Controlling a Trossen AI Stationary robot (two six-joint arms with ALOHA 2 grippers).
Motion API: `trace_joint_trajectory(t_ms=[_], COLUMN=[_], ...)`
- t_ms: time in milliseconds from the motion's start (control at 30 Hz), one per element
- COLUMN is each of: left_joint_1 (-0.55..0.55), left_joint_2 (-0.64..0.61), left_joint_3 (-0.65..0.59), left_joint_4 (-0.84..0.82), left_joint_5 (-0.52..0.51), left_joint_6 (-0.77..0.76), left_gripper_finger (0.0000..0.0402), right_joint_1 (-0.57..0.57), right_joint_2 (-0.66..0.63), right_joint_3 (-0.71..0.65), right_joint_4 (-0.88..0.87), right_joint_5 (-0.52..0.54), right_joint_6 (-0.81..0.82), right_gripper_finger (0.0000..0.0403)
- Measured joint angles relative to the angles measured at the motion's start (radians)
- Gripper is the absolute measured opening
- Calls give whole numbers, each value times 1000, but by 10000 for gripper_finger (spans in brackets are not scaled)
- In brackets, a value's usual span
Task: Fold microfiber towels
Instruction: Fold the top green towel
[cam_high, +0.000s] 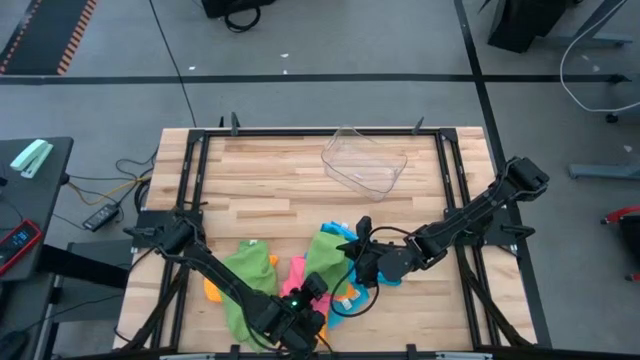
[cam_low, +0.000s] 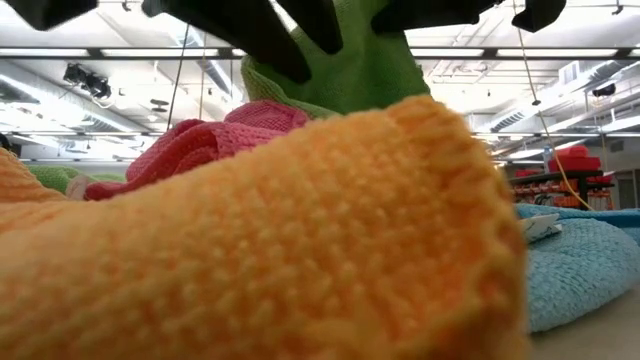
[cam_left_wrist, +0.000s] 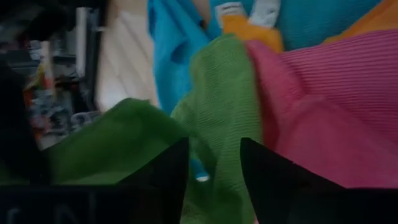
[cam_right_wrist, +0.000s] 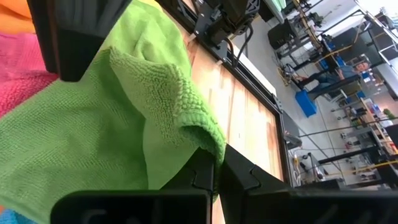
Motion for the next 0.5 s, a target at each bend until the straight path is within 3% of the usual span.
trace_joint_trajectory(t_ms=[333, 500], left_joint_1=[8, 8], left_joint_2=[55, 66], left_joint_3=[-2, -2], left_joint_4=[5, 6], left_joint_5=[51, -50], left_joint_6=[47, 42], left_gripper_finger=[154, 147], right_joint_1=[0, 0], right_joint_2=[0, 0], right_joint_3=[0, 0], right_joint_4=[0, -1], right_joint_5=[-5, -12], right_joint_6=[7, 10], right_gripper_finger=[15, 15])
